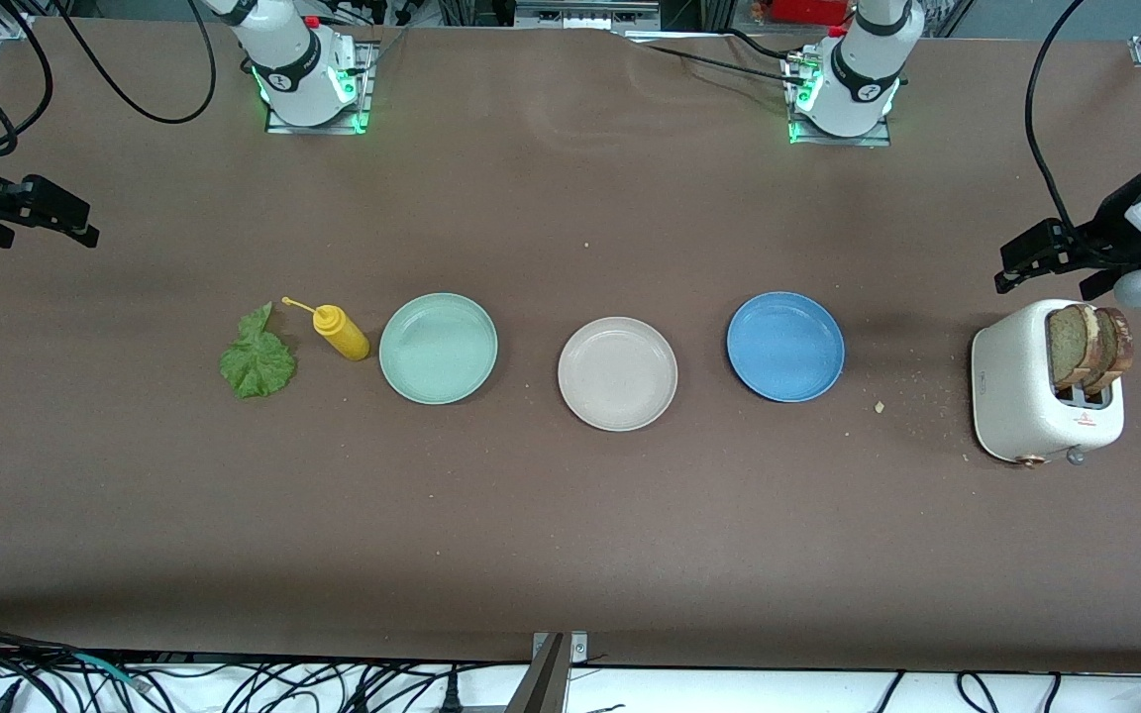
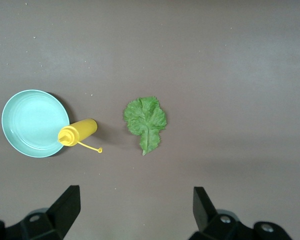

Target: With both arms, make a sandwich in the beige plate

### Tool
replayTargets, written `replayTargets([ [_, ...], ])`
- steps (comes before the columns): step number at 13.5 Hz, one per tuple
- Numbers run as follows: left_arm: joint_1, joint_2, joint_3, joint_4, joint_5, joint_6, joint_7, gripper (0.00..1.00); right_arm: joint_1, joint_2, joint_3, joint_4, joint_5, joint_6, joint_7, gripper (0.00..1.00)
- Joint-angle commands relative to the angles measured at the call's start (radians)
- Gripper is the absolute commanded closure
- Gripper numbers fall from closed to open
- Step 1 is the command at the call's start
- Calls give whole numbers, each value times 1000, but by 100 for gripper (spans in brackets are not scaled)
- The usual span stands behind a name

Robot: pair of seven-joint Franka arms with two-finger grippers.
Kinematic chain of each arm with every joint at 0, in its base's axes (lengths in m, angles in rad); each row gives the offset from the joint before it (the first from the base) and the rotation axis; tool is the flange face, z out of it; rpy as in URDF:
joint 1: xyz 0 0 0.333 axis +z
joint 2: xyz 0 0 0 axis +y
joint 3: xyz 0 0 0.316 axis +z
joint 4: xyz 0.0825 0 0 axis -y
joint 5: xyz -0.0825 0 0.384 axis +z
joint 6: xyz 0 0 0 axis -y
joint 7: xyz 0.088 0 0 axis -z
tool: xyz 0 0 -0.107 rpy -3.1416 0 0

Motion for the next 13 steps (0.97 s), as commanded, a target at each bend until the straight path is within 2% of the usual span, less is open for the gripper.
replayTargets([
  [1,8,5,-10,11,16,2,23,0,-1,-5,4,12,13,-9,16,0],
  [13,8,5,-10,11,16,2,23,0,1,-5,5,12,2,-7,16,0],
])
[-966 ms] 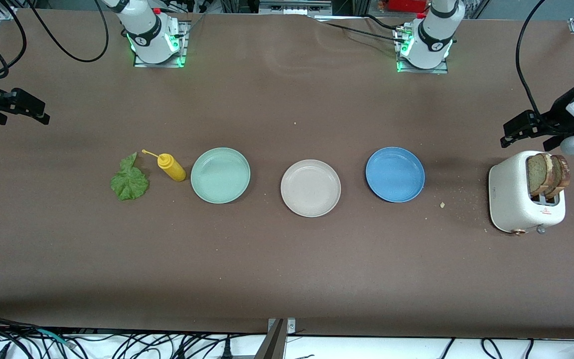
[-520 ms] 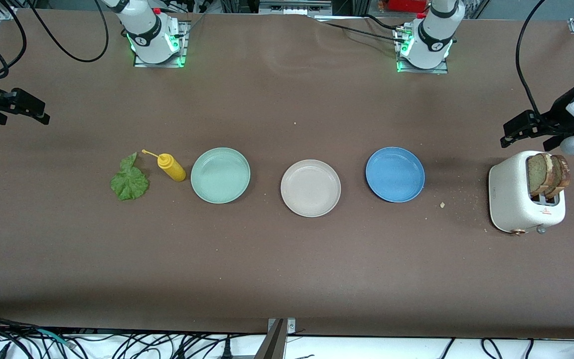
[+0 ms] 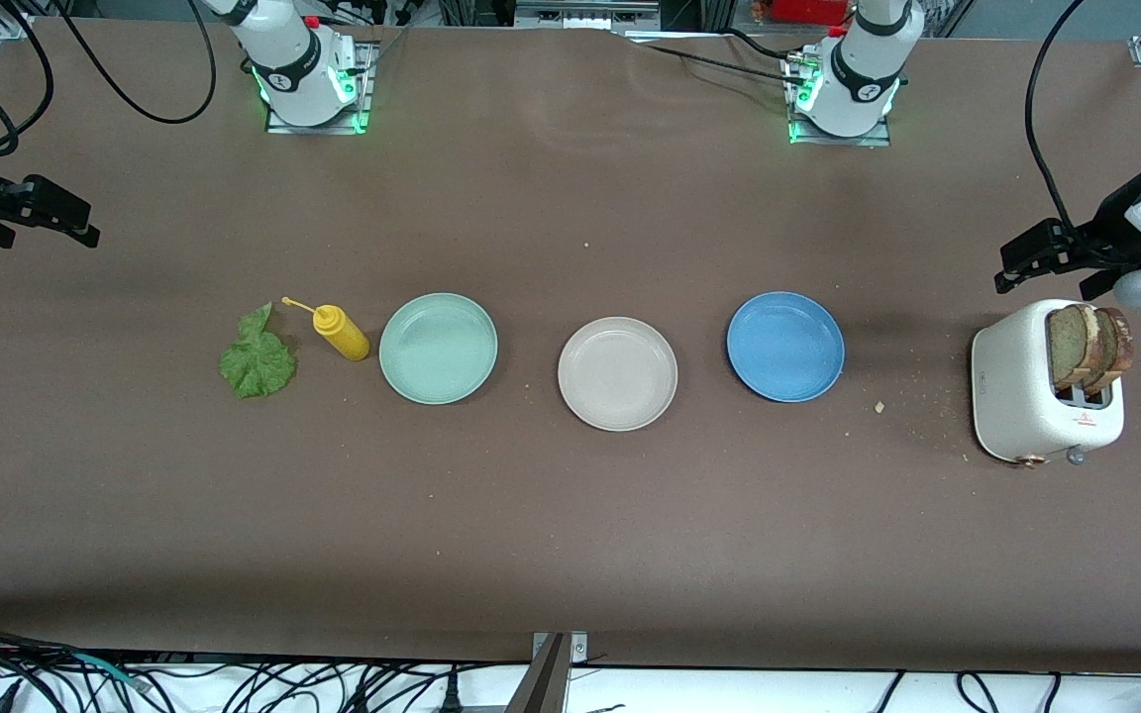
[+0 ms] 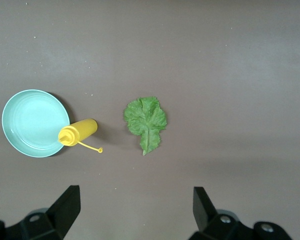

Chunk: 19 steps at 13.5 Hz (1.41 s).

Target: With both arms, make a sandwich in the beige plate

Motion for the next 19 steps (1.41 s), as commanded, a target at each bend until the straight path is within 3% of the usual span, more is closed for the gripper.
replayTargets([
  [1,7,5,-10,10,16,1,23,0,1,-5,4,12,1,-7,16,0],
  [11,36,40,-7,-1,36,27,28,0,1,-4,4,12,-1,-1,15,0],
  [19,148,45,-7,-160,75,198,162,0,2,-2,4,12,1,-1,15,0],
])
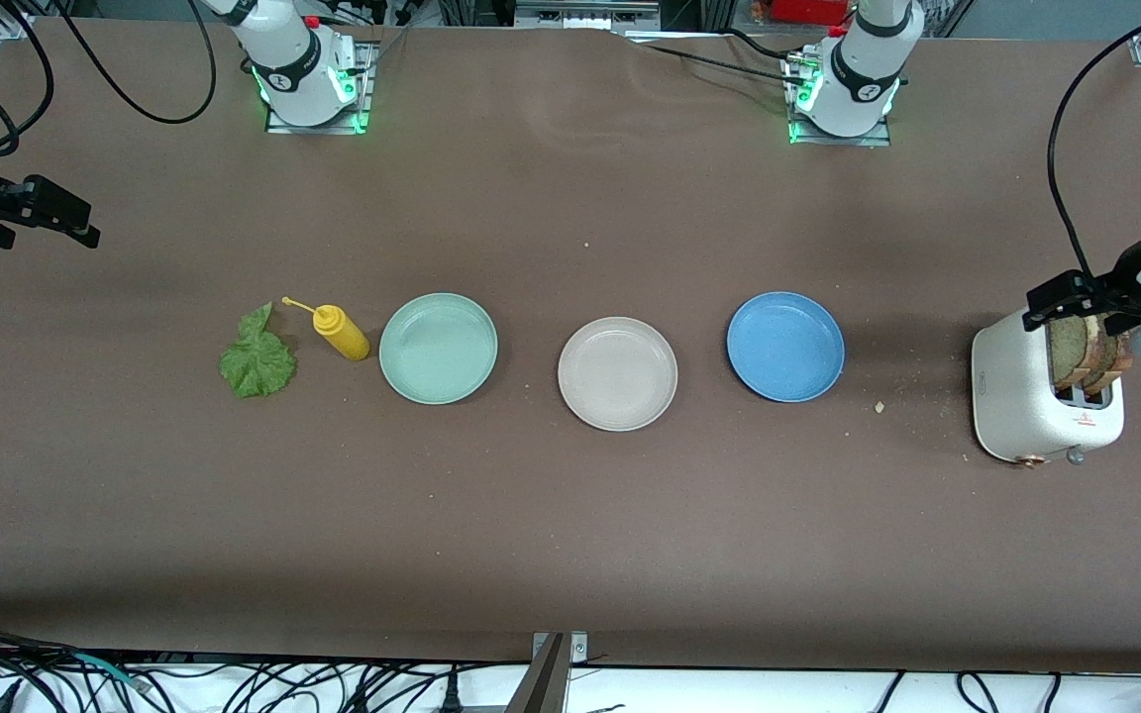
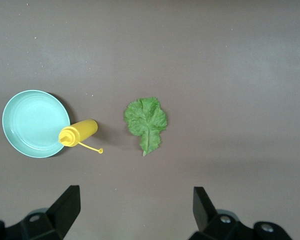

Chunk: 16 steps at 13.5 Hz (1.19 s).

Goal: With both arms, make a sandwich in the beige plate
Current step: 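Lower the left gripper onto a toaster bread slice and grasp it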

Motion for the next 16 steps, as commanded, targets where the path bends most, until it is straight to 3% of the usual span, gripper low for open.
replayTargets([
  [1,53,-18,-10,-89,21,90,83,0,7,-2,3,13,-14,-4,13,0],
  [5,125,-16,-12,-192,21,225,175,0,19,4,12,19,-43,-4,15,0],
  [10,173,-15,-12,-296,10,345,253,0,16,38,68,19,-51,-16,10,0],
  [16,208,8,-13,-338,7,414,286,0,11,55,66,19,-49,-10,9,0],
])
